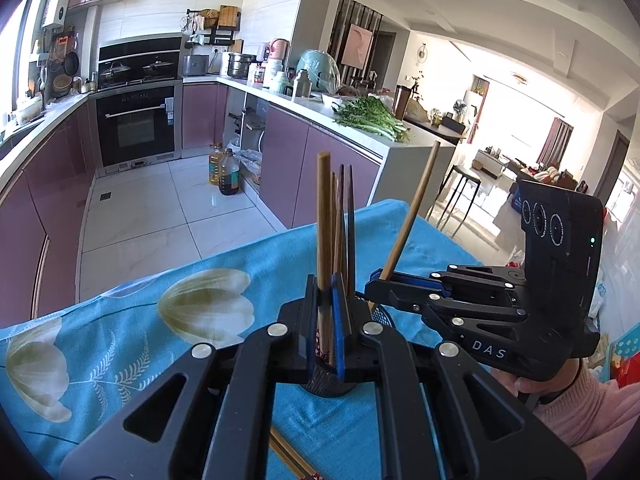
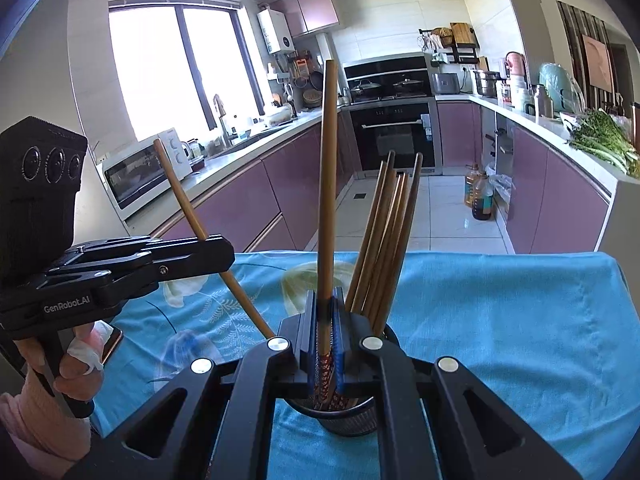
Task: Organize utensils
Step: 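Lower the left tool's chopstick into the mesh cup while the right tool inserts its own, then open both tools and move them back over the last chopsticks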
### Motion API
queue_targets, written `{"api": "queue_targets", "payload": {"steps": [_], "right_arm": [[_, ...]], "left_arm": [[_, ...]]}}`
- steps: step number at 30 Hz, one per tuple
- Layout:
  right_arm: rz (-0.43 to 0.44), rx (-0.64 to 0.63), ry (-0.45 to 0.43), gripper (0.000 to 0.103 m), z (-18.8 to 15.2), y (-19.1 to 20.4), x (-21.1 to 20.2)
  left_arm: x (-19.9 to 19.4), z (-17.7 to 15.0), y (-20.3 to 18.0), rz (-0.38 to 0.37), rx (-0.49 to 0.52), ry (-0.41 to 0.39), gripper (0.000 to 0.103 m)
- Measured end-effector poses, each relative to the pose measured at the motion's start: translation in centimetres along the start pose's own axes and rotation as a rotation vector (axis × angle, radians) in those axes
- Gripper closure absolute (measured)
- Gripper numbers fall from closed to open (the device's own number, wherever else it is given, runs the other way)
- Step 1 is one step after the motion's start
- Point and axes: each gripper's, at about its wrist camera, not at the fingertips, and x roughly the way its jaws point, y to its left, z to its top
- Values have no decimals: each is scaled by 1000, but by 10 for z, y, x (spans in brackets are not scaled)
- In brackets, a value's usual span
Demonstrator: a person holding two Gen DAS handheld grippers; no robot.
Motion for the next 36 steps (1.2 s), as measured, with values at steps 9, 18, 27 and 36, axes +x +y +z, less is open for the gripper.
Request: {"api": "queue_targets", "payload": {"steps": [9,18,27,36], "right_arm": [[3,38,44,96,-8,-7,15],[-14,58,57,96,-9,-13,25],[-28,72,60,95,-8,-14,31],[-49,81,51,89,-13,-18,26]], "left_arm": [[12,-1,-5,-10,41,51,96],[33,1,-6,-3,35,86,95],[48,-2,-7,9,37,96,93],[48,-16,-2,25,-10,88,88]]}}
